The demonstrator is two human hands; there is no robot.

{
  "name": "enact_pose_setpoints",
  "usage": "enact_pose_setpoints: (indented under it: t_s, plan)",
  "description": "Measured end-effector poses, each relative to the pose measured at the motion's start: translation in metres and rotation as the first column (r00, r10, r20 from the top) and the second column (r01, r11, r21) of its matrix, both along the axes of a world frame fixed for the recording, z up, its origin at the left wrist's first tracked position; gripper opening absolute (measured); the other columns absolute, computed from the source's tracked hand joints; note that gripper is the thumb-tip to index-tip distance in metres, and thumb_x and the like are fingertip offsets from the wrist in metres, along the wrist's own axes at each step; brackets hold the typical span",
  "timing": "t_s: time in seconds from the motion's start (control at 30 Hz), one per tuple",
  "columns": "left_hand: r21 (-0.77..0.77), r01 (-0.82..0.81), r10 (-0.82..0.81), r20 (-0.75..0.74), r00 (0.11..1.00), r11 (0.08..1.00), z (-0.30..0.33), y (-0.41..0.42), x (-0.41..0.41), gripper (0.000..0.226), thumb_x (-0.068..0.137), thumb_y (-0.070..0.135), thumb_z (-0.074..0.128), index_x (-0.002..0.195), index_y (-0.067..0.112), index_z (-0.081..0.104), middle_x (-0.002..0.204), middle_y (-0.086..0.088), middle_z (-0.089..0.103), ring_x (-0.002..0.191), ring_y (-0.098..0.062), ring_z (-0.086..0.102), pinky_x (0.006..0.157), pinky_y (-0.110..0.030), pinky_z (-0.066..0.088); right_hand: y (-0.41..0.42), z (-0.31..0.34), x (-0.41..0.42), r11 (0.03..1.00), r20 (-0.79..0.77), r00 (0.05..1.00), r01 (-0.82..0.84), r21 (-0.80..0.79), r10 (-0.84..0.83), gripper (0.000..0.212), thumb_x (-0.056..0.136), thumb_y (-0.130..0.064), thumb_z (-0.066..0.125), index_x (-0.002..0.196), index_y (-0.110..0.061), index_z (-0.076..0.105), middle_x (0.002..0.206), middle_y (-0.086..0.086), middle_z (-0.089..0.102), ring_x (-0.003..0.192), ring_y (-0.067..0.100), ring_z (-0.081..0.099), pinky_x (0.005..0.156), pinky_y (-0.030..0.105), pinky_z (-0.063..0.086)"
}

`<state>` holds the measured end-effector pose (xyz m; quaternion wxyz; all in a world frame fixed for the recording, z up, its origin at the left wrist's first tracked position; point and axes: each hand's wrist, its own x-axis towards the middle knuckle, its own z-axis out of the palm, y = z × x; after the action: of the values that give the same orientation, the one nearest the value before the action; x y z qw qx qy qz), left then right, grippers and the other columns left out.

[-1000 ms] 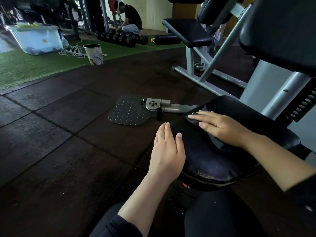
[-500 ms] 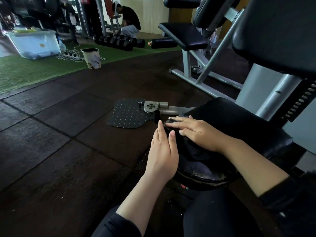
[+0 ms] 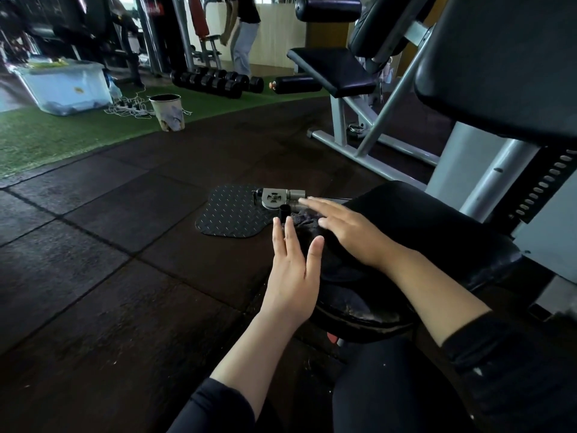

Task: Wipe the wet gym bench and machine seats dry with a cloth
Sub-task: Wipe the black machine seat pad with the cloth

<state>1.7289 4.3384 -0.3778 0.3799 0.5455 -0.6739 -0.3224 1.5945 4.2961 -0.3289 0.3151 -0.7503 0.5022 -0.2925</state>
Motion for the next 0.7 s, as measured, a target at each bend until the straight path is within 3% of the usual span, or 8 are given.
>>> enact_pose_setpoints:
  t_s: [0.1, 0.2, 0.3, 0.4, 0.53, 0.63, 0.7]
  plan:
    - [0.065, 0.016, -0.016, 0.005, 1.0, 0.998, 0.01, -0.005, 0.001, 0.064, 0.103, 0.039, 0.035, 0.155, 0.013, 0.007, 0.161, -0.001, -0.014, 0.147, -0.01, -0.001, 0.103, -0.011, 0.006, 0.003, -0.008, -0.019, 0.98, -0.227, 0.96, 0.133, -0.145, -0.163, 0.041, 0.099, -0.028, 0.036, 0.139, -0.036, 0.04, 0.149, -0.014, 0.034, 0.14, 0.006, 0.025, 0.118, 0.037, 0.018]
    - [0.028, -0.058, 0.055, 0.106, 0.993, 0.998, 0.023, -0.013, -0.002, 0.057, 0.099, 0.028, 0.042, 0.15, 0.012, 0.023, 0.161, -0.009, 0.006, 0.148, -0.024, 0.006, 0.119, -0.035, 0.01, 0.008, -0.012, -0.03, 0.962, -0.356, 0.899, 0.199, -0.186, -0.255, 0.041, 0.1, -0.035, 0.032, 0.14, -0.036, 0.038, 0.15, -0.013, 0.032, 0.141, 0.01, 0.024, 0.119, 0.04, 0.008]
    - [-0.11, -0.055, 0.085, 0.285, 0.955, 0.992, 0.031, -0.017, -0.013, 0.054, 0.097, 0.037, 0.044, 0.147, 0.017, 0.034, 0.158, 0.0, 0.023, 0.148, -0.023, 0.008, 0.119, -0.048, 0.011, 0.011, -0.012, -0.038, 0.955, -0.419, 0.863, 0.215, -0.204, -0.283, 0.041, 0.099, -0.035, 0.035, 0.139, -0.032, 0.042, 0.15, -0.01, 0.032, 0.139, 0.01, 0.027, 0.118, 0.04, 0.007]
    - [-0.168, 0.024, 0.04, 0.362, 0.931, 0.985, 0.027, -0.017, -0.018, 0.064, 0.094, 0.047, 0.046, 0.15, 0.021, 0.029, 0.155, 0.003, 0.028, 0.147, -0.021, 0.013, 0.118, -0.046, 0.018, 0.014, -0.013, -0.041, 0.962, -0.421, 0.866, 0.227, -0.151, -0.27, 0.039, 0.099, -0.035, 0.036, 0.137, -0.032, 0.044, 0.15, -0.01, 0.033, 0.138, 0.012, 0.029, 0.118, 0.04, 0.01]
    - [-0.189, 0.047, 0.004, 0.262, 0.965, 0.981, 0.022, -0.017, -0.002, 0.059, 0.087, 0.039, 0.05, 0.143, 0.023, 0.043, 0.142, 0.01, 0.041, 0.136, -0.013, 0.031, 0.11, -0.027, 0.03, 0.018, -0.017, -0.043, 0.968, -0.417, 0.874, 0.209, -0.142, -0.25, 0.039, 0.099, -0.034, 0.036, 0.137, -0.033, 0.043, 0.15, -0.009, 0.032, 0.139, 0.011, 0.027, 0.118, 0.038, 0.006]
    - [-0.178, 0.093, -0.052, 0.223, 0.973, 0.98, 0.024, -0.014, 0.006, 0.06, 0.077, 0.04, 0.042, 0.136, 0.028, 0.05, 0.133, 0.014, 0.045, 0.129, -0.011, 0.039, 0.105, -0.027, 0.035, 0.02, -0.019, -0.044, 0.967, -0.395, 0.885, 0.198, -0.161, -0.247, 0.039, 0.099, -0.032, 0.037, 0.138, -0.032, 0.043, 0.15, -0.008, 0.033, 0.139, 0.008, 0.026, 0.116, 0.037, 0.004]
    - [-0.219, 0.097, -0.038, 0.259, 0.965, 0.971, 0.019, -0.009, 0.003, 0.059, 0.079, 0.043, 0.04, 0.137, 0.031, 0.05, 0.136, 0.013, 0.044, 0.133, -0.012, 0.035, 0.107, -0.028, 0.034, 0.02, -0.02, -0.044, 0.965, -0.384, 0.888, 0.2, -0.171, -0.252, 0.039, 0.099, -0.031, 0.037, 0.138, -0.03, 0.043, 0.15, -0.007, 0.034, 0.14, 0.008, 0.025, 0.116, 0.036, 0.004]
